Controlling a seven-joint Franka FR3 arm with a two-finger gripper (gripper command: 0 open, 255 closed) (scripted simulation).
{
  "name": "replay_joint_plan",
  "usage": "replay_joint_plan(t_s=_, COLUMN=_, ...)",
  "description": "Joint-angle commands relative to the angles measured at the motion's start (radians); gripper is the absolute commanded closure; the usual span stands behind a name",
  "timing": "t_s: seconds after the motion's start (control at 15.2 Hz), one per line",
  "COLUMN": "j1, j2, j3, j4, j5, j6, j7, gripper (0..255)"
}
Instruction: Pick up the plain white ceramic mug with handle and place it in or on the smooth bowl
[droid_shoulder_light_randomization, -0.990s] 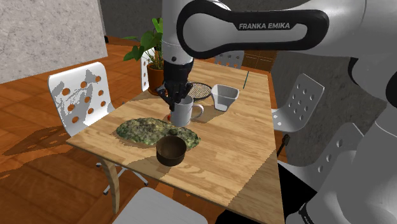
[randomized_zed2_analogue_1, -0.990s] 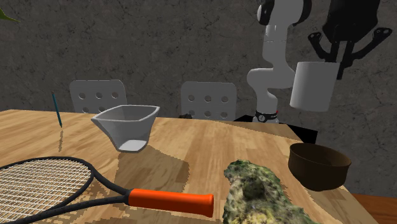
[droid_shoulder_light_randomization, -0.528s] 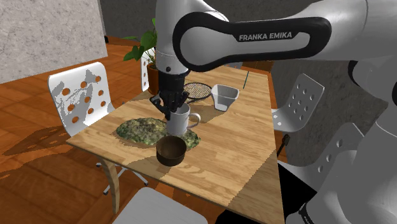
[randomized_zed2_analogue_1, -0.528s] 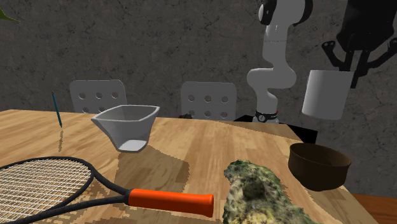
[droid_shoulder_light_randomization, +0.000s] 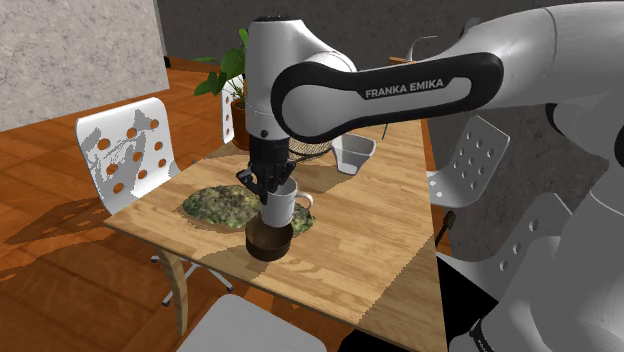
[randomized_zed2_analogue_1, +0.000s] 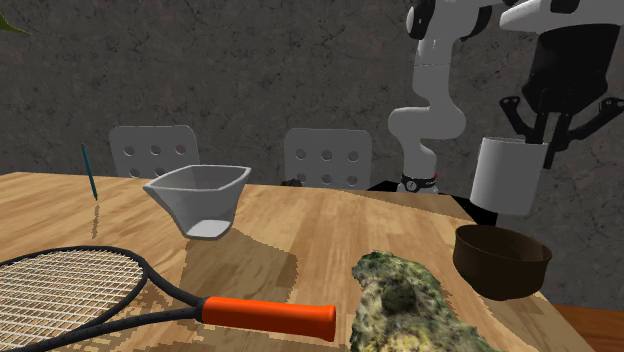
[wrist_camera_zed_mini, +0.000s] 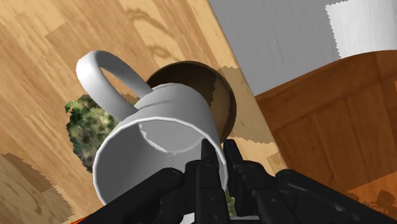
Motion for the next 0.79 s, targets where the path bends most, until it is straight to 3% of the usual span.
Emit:
replay_joint_plan(t_s=0.0, j1=0.000, j2=0.004, j3=0.000, j4=-0.023, j5=-0.002, j6=0.027, j7=0.003, gripper=255)
replay_joint_plan(t_s=0.4, j1=0.001, j2=0.020, j3=-0.001, j4=-0.088, j5=-0.011, j6=0.107, j7=0.012, gripper=255)
replay_joint_plan(t_s=0.73, j1=0.001, j2=0.020, j3=-0.001, j4=-0.088, j5=-0.011, j6=0.107, j7=0.012, gripper=255)
